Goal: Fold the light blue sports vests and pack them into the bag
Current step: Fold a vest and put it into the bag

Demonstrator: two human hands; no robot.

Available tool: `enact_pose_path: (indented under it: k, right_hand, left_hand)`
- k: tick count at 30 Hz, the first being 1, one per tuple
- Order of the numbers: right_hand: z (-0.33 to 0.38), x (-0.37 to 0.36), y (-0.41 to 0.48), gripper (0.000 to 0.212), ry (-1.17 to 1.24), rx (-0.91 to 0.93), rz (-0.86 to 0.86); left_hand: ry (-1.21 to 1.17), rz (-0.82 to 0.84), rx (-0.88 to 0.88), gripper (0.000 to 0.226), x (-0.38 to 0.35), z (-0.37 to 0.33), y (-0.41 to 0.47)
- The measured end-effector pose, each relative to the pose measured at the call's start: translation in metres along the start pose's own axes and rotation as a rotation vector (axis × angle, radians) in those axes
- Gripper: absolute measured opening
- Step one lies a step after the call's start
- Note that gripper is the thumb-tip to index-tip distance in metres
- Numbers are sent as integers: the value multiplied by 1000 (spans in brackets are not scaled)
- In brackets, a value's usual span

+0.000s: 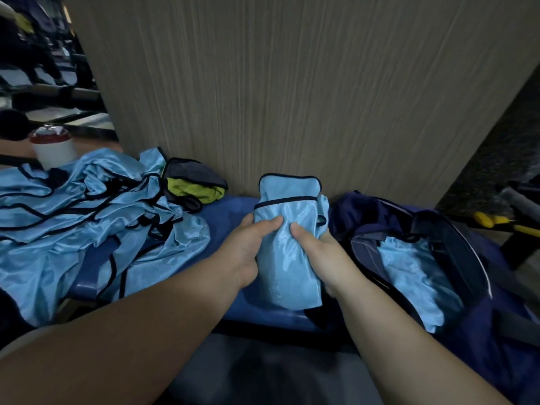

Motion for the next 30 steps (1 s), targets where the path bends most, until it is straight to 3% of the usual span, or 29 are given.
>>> enact_pose_path:
  k: [4, 12, 16, 20, 26, 30]
  right_hand:
    - [21, 32, -6, 30, -328, 163, -221]
    - [50, 134, -31, 28, -696, 38, -510]
    - [37, 165, -36, 41, -854, -120, -526]
    - [32, 178, -36, 48, -921, -136, -530]
    - [38, 193, -35, 67, -938, -91, -549]
    - [31, 204, -35, 77, -983, -132, -542]
  left_hand:
    - [76, 94, -49, 39, -28, 4, 6]
    - [341, 142, -66, 46, -110, 55, 36]
    - [714, 150, -188, 84, -136, 89, 49]
    - [896, 185, -248, 79, -151, 110, 58]
    - [764, 149, -213, 78, -162, 119, 61]
    - [863, 223, -155, 75, -162, 127, 58]
Point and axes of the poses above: each hand's wrist, its own y-axis towards the middle knuckle, its own x-axis out of the back of the hand, z = x × y, the point moved 4 cm from there along y, towards the middle knuckle, and after that the axes turned 5 degrees about -y, right-handed, at the moved point
